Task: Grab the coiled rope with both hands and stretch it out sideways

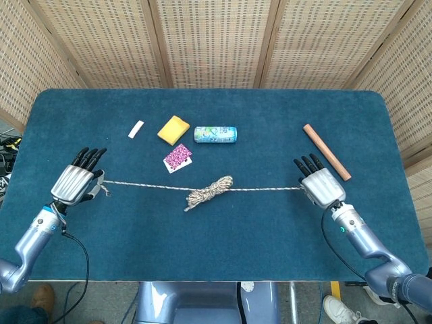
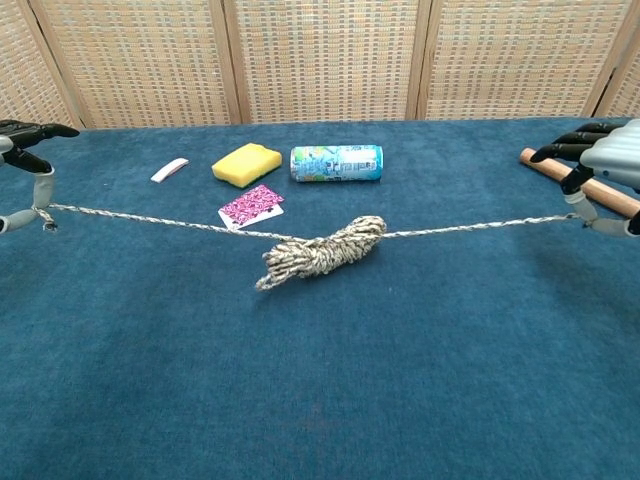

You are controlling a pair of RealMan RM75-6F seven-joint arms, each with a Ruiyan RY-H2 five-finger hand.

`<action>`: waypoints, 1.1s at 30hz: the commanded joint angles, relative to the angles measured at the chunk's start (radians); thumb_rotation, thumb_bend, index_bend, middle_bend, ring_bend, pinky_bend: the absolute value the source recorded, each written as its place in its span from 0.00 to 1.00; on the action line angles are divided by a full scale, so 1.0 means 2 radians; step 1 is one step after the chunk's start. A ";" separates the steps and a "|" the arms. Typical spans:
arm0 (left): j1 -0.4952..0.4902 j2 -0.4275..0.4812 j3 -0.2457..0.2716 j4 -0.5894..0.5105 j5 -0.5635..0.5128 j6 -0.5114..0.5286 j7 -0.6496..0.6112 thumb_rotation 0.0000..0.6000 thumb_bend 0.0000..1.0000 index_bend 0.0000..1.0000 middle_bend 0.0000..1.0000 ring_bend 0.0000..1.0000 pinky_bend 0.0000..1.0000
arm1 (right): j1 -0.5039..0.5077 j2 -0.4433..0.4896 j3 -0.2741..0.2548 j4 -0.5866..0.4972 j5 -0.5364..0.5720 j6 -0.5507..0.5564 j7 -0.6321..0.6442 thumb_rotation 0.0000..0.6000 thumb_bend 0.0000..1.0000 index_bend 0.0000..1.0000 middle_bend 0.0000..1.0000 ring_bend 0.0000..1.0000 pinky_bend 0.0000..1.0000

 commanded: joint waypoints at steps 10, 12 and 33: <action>0.035 0.063 -0.020 -0.100 -0.027 0.041 -0.029 1.00 0.00 0.00 0.00 0.00 0.00 | -0.050 0.011 0.041 -0.064 0.028 0.092 0.030 1.00 0.00 0.00 0.00 0.00 0.00; 0.054 0.089 -0.029 -0.136 -0.044 0.060 -0.033 1.00 0.00 0.00 0.00 0.00 0.00 | -0.070 0.026 0.044 -0.088 0.025 0.128 0.040 1.00 0.00 0.00 0.00 0.00 0.00; 0.211 0.168 0.013 -0.281 -0.050 0.181 0.031 1.00 0.00 0.00 0.00 0.00 0.00 | -0.227 0.060 -0.005 -0.201 -0.002 0.288 0.014 1.00 0.00 0.00 0.00 0.00 0.00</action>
